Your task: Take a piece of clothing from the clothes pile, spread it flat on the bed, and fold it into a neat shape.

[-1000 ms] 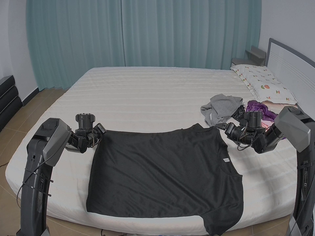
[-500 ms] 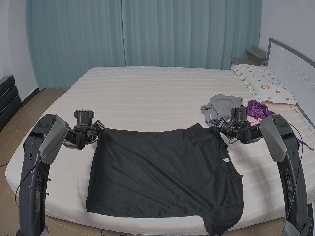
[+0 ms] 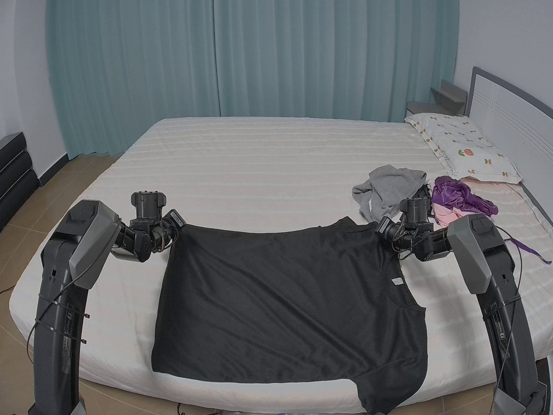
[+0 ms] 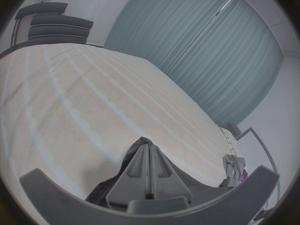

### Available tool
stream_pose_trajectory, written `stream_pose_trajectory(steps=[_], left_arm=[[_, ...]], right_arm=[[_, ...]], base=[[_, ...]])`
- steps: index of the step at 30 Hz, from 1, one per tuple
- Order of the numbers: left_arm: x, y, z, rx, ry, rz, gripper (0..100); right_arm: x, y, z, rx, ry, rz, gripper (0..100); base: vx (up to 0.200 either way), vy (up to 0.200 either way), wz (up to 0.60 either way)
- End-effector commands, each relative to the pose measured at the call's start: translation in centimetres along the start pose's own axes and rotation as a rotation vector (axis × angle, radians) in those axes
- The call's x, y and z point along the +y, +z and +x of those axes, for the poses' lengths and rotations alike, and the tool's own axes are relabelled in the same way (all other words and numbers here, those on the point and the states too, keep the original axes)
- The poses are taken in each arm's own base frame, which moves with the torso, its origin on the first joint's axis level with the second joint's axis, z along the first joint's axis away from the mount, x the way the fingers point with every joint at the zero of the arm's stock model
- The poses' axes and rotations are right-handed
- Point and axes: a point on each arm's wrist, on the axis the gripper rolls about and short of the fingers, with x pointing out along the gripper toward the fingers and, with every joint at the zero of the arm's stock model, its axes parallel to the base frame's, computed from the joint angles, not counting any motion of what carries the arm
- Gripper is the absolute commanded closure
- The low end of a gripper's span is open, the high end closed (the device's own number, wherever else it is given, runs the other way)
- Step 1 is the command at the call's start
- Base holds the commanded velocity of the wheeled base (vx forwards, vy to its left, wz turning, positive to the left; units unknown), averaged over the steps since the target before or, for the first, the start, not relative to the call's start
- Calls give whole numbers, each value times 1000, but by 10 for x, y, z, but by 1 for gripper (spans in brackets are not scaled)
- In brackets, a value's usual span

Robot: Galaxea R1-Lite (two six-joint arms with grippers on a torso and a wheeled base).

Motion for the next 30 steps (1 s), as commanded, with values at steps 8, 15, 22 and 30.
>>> stream_pose_trajectory(steps=[8,15,22,30], left_arm=[[-9,19,4,-117,3,-10,100],[-4,14,10,-115,5,-8,100],[0,9,17,-112,7,-10,100],[5,-6,24,-76,22,0,100]], right_arm=[[8,21,-4,-166,40,38,100],[12,35,-8,-290,87,18,100],[6,26,-2,-278,74,-20,100],[-10,7,9,-234,37,-63,100]], base=[[0,0,0],[0,0,0],[0,0,0],[0,0,0]])
